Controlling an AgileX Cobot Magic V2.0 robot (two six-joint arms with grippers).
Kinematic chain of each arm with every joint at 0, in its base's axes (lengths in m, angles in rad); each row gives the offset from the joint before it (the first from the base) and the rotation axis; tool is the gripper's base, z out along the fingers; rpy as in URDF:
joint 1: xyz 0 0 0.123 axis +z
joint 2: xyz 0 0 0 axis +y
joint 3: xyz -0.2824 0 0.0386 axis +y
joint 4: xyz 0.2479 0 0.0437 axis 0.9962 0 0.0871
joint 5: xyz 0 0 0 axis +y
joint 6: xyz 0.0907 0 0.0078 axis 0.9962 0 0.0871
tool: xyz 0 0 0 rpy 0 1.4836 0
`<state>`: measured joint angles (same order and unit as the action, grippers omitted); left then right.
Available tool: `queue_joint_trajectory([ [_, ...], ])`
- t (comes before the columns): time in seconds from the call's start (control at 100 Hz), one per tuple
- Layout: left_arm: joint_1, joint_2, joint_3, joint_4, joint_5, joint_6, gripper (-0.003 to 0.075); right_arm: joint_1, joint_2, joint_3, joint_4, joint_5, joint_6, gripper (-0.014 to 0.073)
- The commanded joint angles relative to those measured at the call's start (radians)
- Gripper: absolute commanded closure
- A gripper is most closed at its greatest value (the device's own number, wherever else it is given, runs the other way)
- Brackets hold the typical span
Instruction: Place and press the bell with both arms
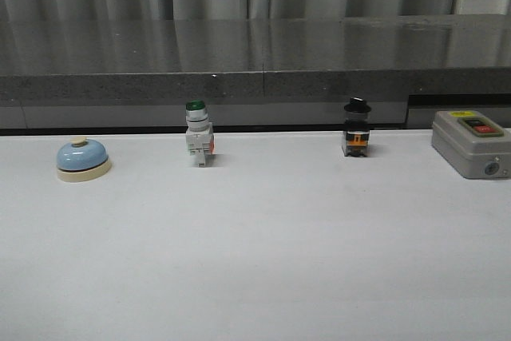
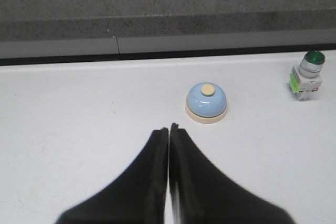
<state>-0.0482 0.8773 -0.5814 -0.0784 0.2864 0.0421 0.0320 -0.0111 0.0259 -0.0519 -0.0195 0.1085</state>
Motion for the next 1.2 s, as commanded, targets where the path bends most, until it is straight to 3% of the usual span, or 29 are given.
queue_joint_trajectory([
  [0.0,-0.001,0.085,-0.084,-0.001,-0.036,-0.001,0.0585,-0.004,-0.018,-0.015,-0.013,-0.080,-0.001,0.0654],
  [0.17,-0.001,0.233,-0.181,-0.005,-0.018,-0.001,0.0162,-0.004,-0.018,-0.015,-0.013,-0.080,-0.001,0.0654],
  [0.26,-0.002,0.311,-0.246,-0.024,0.038,-0.001,0.0050,-0.004,-0.018,-0.015,-0.013,-0.080,-0.001,0.0654],
  [0.49,-0.049,0.509,-0.454,-0.034,0.238,-0.001,0.0081,-0.004,-0.018,-0.015,-0.013,-0.080,-0.001,0.0654],
  [0.71,-0.123,0.683,-0.637,-0.022,0.306,-0.001,0.0084,-0.004,-0.018,-0.015,-0.013,-0.080,-0.001,0.0654],
  [1.189,-0.119,1.031,-0.939,-0.020,0.492,-0.024,0.0084,-0.004,-0.018,-0.015,-0.013,-0.080,-0.001,0.0654],
])
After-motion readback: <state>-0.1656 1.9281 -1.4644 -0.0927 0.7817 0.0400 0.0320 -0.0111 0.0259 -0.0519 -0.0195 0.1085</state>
